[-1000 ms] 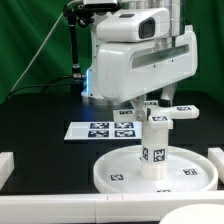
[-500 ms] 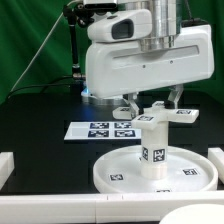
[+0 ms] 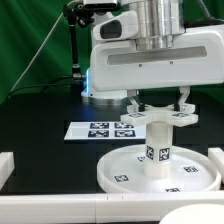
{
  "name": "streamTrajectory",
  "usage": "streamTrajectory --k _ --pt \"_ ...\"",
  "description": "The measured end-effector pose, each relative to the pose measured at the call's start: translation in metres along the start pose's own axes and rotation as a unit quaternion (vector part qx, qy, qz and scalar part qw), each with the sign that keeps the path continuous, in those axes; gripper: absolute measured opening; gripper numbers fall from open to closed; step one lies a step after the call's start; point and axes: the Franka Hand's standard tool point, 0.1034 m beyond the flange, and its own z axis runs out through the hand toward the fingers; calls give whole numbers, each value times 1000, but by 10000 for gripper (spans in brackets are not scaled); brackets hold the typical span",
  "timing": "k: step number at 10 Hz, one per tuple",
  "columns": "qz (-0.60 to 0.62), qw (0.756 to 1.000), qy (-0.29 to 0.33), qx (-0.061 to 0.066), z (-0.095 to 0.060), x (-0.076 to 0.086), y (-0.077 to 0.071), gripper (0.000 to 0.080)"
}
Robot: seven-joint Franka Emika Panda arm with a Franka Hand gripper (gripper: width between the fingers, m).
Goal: Assemble round table
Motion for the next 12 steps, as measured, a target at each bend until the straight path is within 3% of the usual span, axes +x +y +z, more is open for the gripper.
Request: streamTrajectory --k 6,10,12 --pt "194 981 -2 7 0 1 -1 442" --pt "447 893 3 43 1 3 1 442" --pt "543 838 -2 46 1 3 1 442"
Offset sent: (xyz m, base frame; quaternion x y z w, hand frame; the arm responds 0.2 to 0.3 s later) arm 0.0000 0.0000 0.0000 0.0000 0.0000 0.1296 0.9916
